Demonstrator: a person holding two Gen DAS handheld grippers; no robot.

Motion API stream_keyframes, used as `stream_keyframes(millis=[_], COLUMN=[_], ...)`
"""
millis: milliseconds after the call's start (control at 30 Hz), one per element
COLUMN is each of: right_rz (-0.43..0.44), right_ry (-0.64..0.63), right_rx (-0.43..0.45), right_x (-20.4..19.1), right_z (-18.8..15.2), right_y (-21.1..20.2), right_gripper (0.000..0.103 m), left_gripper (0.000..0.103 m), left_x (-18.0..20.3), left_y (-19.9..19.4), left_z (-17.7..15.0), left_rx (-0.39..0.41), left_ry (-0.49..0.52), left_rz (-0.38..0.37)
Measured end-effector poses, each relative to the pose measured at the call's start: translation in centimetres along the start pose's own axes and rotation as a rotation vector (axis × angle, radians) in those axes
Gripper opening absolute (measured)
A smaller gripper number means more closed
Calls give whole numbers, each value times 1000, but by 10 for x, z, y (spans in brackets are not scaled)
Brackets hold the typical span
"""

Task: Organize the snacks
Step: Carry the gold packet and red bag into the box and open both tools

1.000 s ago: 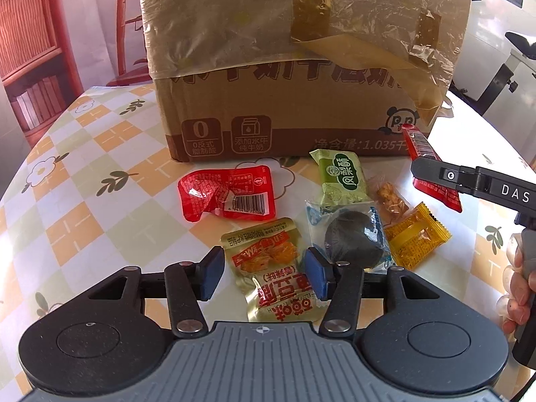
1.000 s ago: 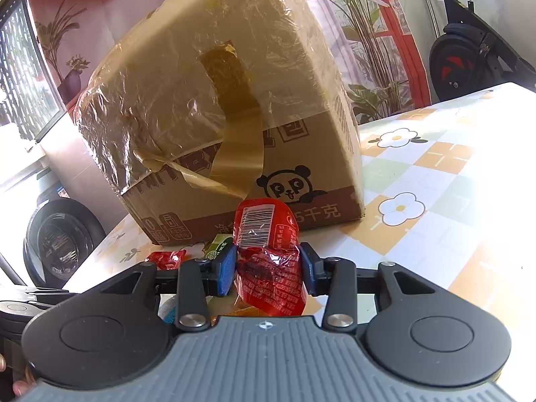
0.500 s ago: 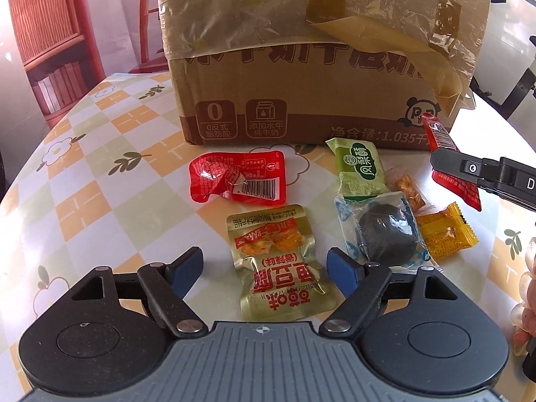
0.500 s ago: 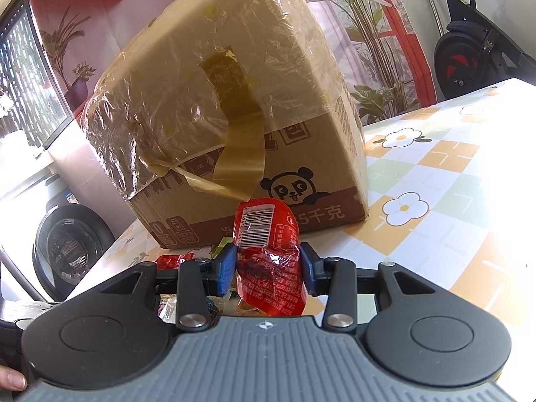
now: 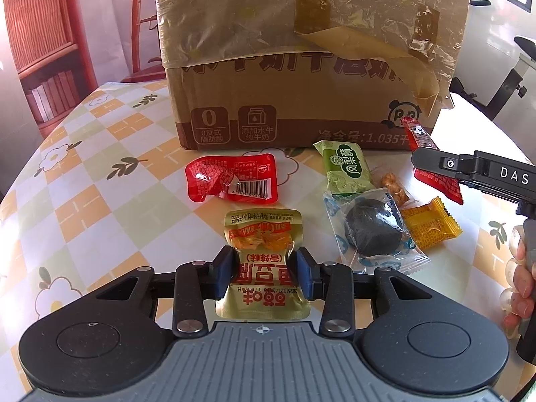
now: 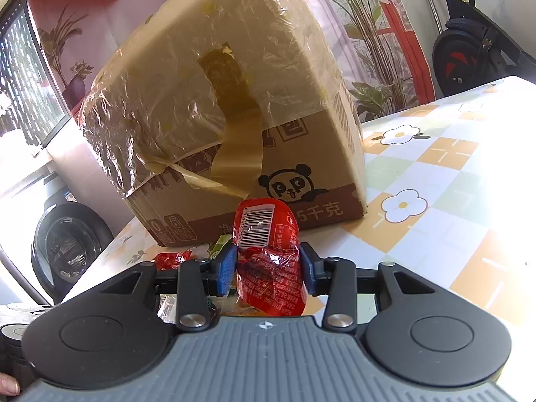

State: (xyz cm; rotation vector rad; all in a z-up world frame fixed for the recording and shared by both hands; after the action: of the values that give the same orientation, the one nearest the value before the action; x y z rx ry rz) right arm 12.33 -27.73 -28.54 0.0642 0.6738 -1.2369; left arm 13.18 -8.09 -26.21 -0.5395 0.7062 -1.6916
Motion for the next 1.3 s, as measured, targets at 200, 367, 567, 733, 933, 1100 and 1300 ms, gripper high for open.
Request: stream_keyframes(millis=[200, 367, 567, 733, 933, 1100, 1300], right_rz=[-4, -22, 0, 90, 162, 173, 80], right_ry=[0, -14, -155, -280, -387, -423, -453], right_rx=[-1, -12, -63, -44, 65, 219, 275], right_x=[0, -2, -35, -73, -113, -131, -133], right_z=[0, 0, 1, 7, 38, 99, 171], right_y=[1, 1, -3, -13, -26, -35, -12], right_gripper=[42, 42, 42, 42, 42, 42, 42], left_gripper=[42, 42, 42, 42, 42, 43, 43], left_x=[1, 1, -10, -21, -31, -30, -17], left_y=[-14, -24, -39, -61, -91, -109, -111], left_z=[5, 12, 25, 44, 86, 139, 201], left_rx=[56, 98, 155, 245, 379, 499, 543], left_ry=[10, 12, -4, -24, 14, 46, 46], left_rz=[-14, -10, 11, 17, 32, 16, -16])
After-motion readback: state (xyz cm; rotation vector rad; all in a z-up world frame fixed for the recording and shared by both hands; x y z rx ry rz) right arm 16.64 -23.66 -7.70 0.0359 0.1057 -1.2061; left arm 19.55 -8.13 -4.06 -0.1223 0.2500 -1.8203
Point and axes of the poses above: each gripper's, at about its wrist camera, not at the fingertips, and y roughly the way its jaws point, x to its right, z to its top, the point moved 4 cm from there along y, roughly the way its jaws point, and after that the axes turned 3 degrees about x, right-handed, at the moved point
